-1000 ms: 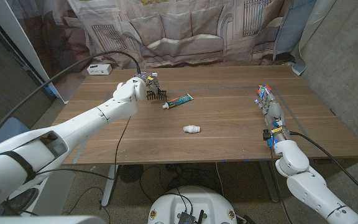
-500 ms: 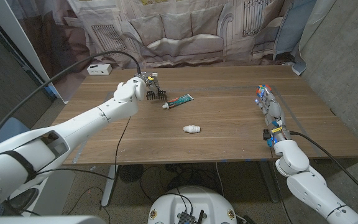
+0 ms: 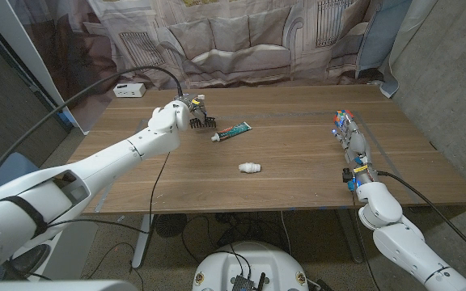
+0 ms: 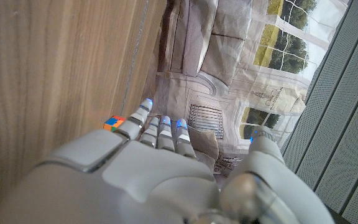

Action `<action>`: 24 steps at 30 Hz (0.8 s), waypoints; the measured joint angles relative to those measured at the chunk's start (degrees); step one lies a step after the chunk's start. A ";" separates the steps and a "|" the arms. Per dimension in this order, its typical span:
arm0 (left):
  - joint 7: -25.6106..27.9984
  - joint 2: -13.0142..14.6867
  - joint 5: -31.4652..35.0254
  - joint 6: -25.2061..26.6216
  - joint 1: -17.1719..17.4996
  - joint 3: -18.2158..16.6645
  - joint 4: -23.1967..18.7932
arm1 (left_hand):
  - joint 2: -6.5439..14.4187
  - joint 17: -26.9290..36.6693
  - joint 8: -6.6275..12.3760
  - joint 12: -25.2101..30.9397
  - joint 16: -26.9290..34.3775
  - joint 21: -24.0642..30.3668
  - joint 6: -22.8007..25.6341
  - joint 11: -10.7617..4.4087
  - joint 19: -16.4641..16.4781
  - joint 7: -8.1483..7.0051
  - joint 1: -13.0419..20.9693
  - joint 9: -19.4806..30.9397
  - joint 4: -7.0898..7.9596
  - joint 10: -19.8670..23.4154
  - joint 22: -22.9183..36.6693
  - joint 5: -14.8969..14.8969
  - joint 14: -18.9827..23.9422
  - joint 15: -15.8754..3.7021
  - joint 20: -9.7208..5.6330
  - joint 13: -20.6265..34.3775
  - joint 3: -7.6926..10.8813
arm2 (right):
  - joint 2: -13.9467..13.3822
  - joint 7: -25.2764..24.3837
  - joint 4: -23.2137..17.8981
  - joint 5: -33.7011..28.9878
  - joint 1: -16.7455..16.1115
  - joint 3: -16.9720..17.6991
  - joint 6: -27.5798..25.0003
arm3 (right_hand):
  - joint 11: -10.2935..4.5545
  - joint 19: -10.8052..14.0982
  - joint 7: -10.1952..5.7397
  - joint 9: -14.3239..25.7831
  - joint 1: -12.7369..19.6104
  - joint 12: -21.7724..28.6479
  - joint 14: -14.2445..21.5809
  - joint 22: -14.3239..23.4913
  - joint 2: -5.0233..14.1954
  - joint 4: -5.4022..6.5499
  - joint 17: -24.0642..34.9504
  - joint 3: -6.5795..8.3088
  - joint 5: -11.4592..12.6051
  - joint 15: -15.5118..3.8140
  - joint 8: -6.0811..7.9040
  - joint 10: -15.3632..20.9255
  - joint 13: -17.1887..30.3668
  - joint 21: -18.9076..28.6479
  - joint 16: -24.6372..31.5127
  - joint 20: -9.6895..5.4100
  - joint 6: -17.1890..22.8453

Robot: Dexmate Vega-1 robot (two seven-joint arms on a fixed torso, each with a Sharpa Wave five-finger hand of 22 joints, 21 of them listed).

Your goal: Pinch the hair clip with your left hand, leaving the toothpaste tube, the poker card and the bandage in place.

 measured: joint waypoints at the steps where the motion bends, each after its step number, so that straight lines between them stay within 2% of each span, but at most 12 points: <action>1: 0.00 0.07 0.00 0.06 0.06 -0.04 -0.09 | 0.00 0.00 0.00 0.00 0.00 0.00 0.00 0.00 0.00 0.00 0.00 0.00 0.00 0.00 0.00 0.00 -0.12 0.12 0.00 -0.02 0.00 | 0.00 0.04 0.03 0.00 0.01 -0.02 0.04 | 0.00 0.00 0.00 0.00 0.00 0.00 0.00 0.00 0.00 0.00 0.00 0.00 0.00 0.00 0.00 0.00 0.00 0.00 0.00 0.00 0.00; 24: -0.56 0.60 -0.33 0.53 0.43 -0.19 -0.55 | -0.67 0.16 -0.93 -0.44 0.00 0.00 -0.61 0.51 -0.34 0.01 -0.67 -0.50 -0.06 -1.15 0.00 0.00 -1.10 0.10 0.34 -0.74 -0.08 | -0.13 -0.09 -0.37 -0.13 -0.31 -0.17 0.02 | 0.00 0.00 0.00 0.00 0.30 0.00 0.00 0.00 0.30 0.00 0.00 0.00 0.00 0.00 0.00 0.00 0.00 0.00 0.00 0.00 0.00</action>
